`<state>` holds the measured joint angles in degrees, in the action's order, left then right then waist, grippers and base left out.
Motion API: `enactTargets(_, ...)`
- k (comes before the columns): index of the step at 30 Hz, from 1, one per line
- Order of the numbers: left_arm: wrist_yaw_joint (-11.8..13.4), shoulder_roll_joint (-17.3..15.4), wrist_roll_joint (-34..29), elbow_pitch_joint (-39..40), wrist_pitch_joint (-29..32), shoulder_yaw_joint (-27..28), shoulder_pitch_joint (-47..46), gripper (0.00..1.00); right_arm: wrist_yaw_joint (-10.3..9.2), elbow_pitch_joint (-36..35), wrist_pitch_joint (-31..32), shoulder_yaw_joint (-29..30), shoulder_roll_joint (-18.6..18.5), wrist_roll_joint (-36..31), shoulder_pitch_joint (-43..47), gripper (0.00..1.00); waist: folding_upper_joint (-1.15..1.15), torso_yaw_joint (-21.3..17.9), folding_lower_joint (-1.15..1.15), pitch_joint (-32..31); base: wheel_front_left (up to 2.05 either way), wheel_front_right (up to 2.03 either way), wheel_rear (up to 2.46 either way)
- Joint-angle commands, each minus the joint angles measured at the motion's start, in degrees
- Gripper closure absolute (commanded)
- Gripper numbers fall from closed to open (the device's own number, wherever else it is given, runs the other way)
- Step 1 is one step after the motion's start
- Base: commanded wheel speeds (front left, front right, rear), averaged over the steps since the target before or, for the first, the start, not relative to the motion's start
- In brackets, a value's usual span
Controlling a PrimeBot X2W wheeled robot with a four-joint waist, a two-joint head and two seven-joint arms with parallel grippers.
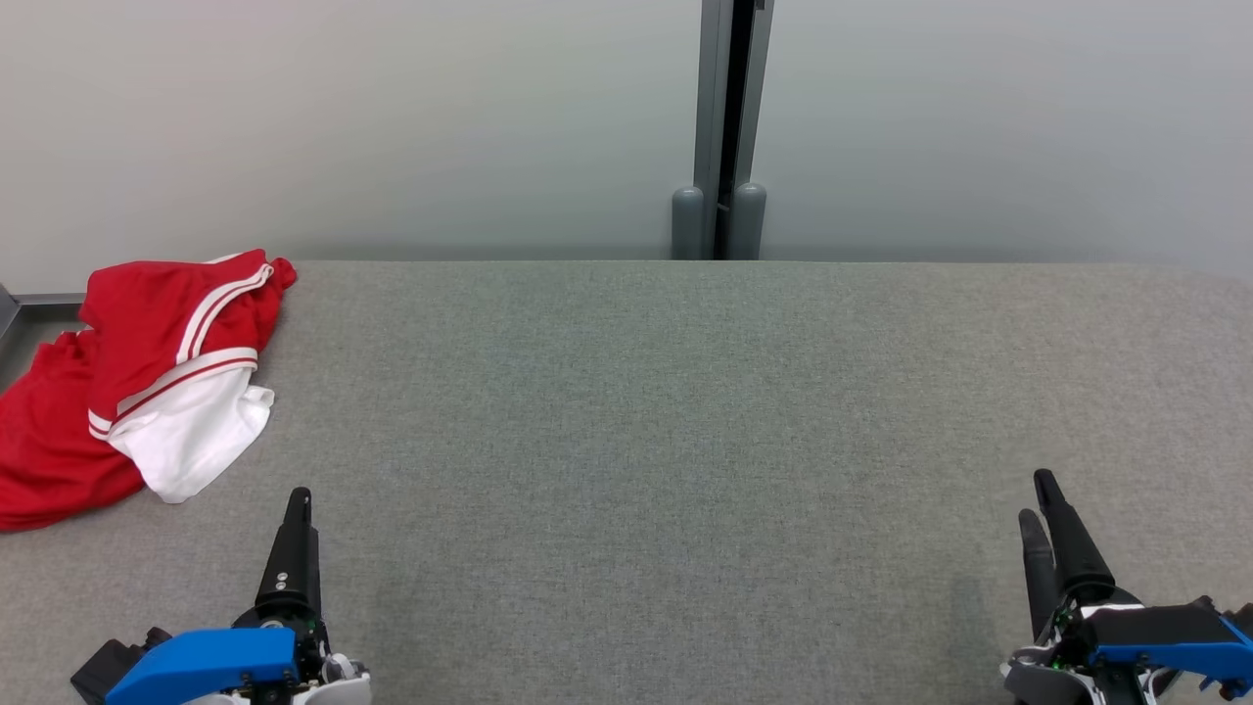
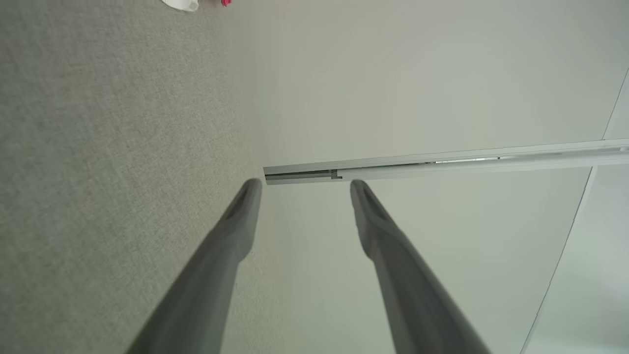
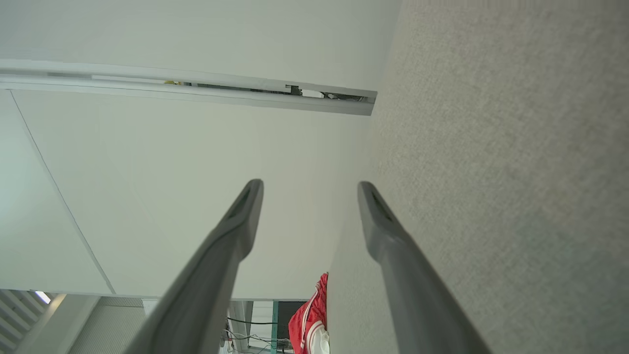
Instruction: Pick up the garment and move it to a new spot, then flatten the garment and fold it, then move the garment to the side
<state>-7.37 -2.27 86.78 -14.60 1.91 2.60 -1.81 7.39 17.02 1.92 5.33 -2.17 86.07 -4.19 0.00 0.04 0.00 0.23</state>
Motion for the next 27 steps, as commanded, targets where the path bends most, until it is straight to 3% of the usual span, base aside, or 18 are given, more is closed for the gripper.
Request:
enactTargets(1, -0.07, -0.44, -1.84, 1.52, -0.63, -0.48, -0.78, 0.00, 0.03, -1.40, -0.62, 0.30, -0.30, -1.96, -0.21, 0.00, 0.00, 0.02, 0.00, 0.00, 0.00, 0.00, 0.00)
enactTargets(9, 0.80, -0.49, -9.86, 4.16, -2.53, -1.63, -0.75, 0.00, 0.04, -4.08, -2.53, 0.24, -0.37, -11.64, 0.45, 0.00, 0.00, 0.05, 0.00, -0.02, 0.00, 0.00, 0.00)
enactTargets(27, 3.52, -0.57, -34.17, 6.59, -6.47, -6.50, 0.70, 0.00, 0.07, -8.51, -6.48, -2.33, -0.52, -36.14, 2.61, 0.00, 0.00, 0.03, 0.00, -0.13, 0.00, 0.00, 0.00)
